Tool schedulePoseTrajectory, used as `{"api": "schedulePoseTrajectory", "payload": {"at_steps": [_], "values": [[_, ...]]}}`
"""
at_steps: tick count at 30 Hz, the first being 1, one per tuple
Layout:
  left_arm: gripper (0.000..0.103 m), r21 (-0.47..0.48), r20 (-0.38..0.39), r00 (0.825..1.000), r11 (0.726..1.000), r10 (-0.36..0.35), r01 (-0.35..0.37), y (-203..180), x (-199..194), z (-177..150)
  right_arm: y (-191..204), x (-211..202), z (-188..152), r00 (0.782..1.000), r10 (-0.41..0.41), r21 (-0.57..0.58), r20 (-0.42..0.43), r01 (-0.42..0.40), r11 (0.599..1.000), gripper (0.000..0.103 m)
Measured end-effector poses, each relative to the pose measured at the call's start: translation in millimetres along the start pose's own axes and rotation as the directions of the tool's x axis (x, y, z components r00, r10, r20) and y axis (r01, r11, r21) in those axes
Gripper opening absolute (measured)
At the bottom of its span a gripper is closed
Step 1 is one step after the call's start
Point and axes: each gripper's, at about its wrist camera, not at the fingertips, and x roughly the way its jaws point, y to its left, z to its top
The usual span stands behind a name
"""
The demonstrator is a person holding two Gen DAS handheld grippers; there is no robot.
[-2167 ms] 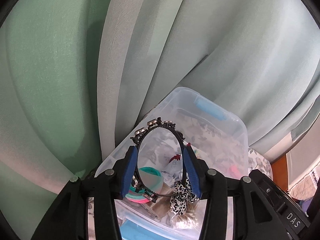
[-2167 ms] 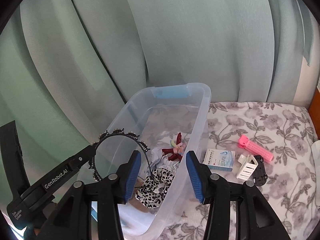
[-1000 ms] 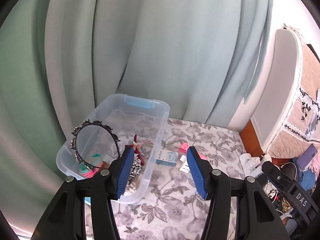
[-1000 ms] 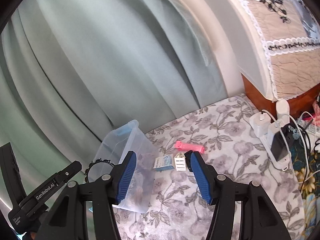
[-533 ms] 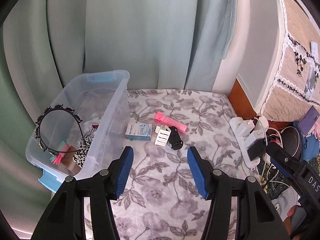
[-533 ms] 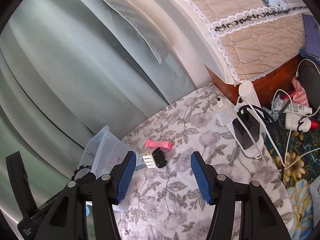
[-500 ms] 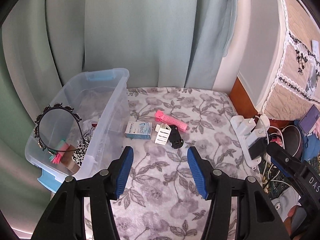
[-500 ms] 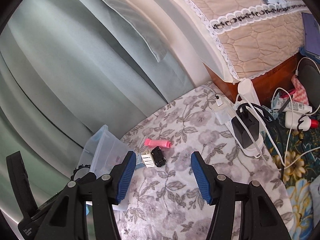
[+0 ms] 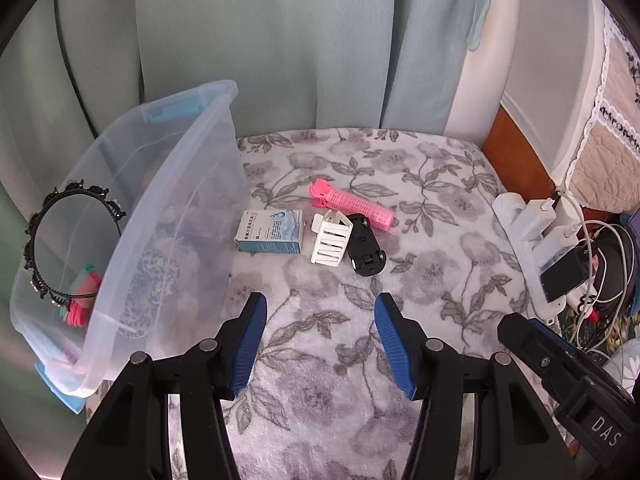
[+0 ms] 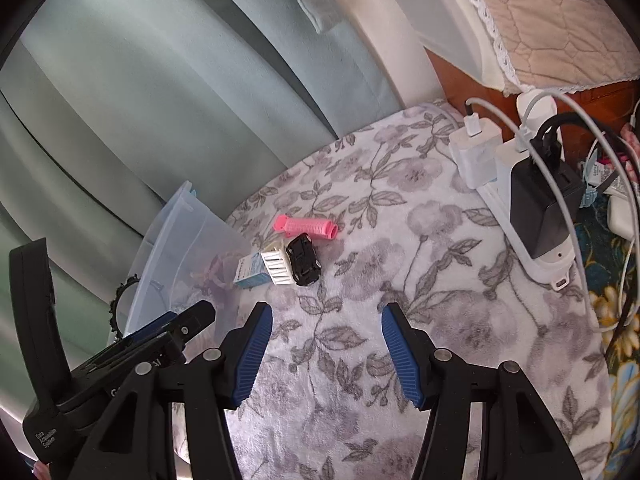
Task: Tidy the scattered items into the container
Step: 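Withdraw both tools from the bin toward the white clip and black toy car, then close the left tool on the white claw clip while the right tool grasps the black toy car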
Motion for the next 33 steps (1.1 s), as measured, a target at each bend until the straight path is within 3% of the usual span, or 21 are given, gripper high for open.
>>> {"api": "schedulePoseTrajectory", "payload": {"at_steps": [10, 20, 25, 29, 33], "values": [[0.057, 0.015, -0.001, 1.000, 1.000, -0.022, 0.022, -3.7, 54.0, 16.1, -12.8, 61.3, -2.1, 0.993, -0.014, 0.000, -0.118, 0.014, 1.000, 0.061], [0.057, 0.003, -0.025, 0.999, 0.999, -0.043, 0.043, -5.2, 102.7, 33.4, -16.8, 96.8, 1.1, 0.984, -0.022, -0.016, -0.174, 0.020, 1.000, 0.061], [0.052, -0.019, -0.030, 0.998, 0.999, -0.051, 0.051, -1.8, 117.6, 37.3, -22.2, 106.4, 4.5, 0.984, -0.027, -0.002, -0.179, 0.027, 1.000, 0.061], [0.036, -0.035, -0.032, 0.998, 0.998, -0.049, 0.048, 4.2, 124.0, 39.4, -20.7, 115.2, 11.1, 0.985, -0.015, 0.000, -0.172, 0.016, 1.000, 0.062], [0.033, -0.063, -0.021, 0.999, 0.997, -0.049, 0.047, 15.3, 124.4, 40.7, -15.1, 124.4, 18.2, 0.985, -0.003, -0.013, -0.171, 0.000, 1.000, 0.062]]}}
